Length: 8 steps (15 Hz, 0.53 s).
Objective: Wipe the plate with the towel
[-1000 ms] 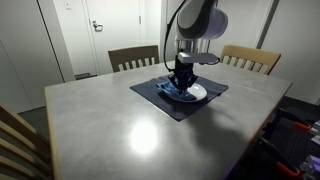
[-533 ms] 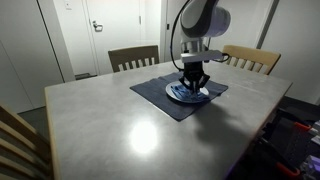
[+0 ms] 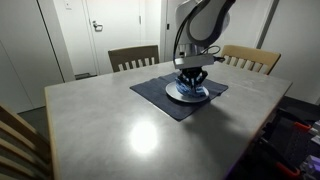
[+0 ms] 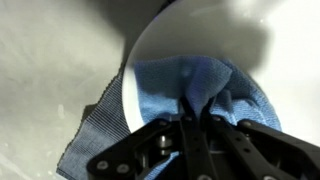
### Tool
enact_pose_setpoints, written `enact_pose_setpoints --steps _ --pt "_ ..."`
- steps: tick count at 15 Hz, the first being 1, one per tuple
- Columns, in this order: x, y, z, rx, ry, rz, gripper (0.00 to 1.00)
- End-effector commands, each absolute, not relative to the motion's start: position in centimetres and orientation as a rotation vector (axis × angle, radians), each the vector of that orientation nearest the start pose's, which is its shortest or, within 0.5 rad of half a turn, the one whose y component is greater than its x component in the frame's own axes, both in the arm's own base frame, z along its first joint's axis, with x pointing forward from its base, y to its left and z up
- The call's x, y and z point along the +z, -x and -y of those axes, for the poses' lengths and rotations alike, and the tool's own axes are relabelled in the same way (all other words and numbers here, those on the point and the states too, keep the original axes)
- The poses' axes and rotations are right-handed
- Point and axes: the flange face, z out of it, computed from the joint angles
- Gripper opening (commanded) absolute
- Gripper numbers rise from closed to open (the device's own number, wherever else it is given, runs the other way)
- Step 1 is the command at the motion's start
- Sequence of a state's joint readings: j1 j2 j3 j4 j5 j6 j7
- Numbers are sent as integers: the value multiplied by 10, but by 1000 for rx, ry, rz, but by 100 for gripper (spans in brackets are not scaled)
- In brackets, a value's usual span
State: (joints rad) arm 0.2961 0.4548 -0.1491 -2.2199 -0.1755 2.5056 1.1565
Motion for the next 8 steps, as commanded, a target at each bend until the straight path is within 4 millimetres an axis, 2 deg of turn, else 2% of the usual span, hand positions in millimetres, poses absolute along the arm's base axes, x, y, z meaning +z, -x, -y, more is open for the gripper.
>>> enact_pose_setpoints --steps 1,6,8 --pt "144 -528 -90 -98 3151 -1164 2" --pt "149 -530 -114 -236 3164 -741 2" --pt "151 -524 -119 -213 3142 -594 2"
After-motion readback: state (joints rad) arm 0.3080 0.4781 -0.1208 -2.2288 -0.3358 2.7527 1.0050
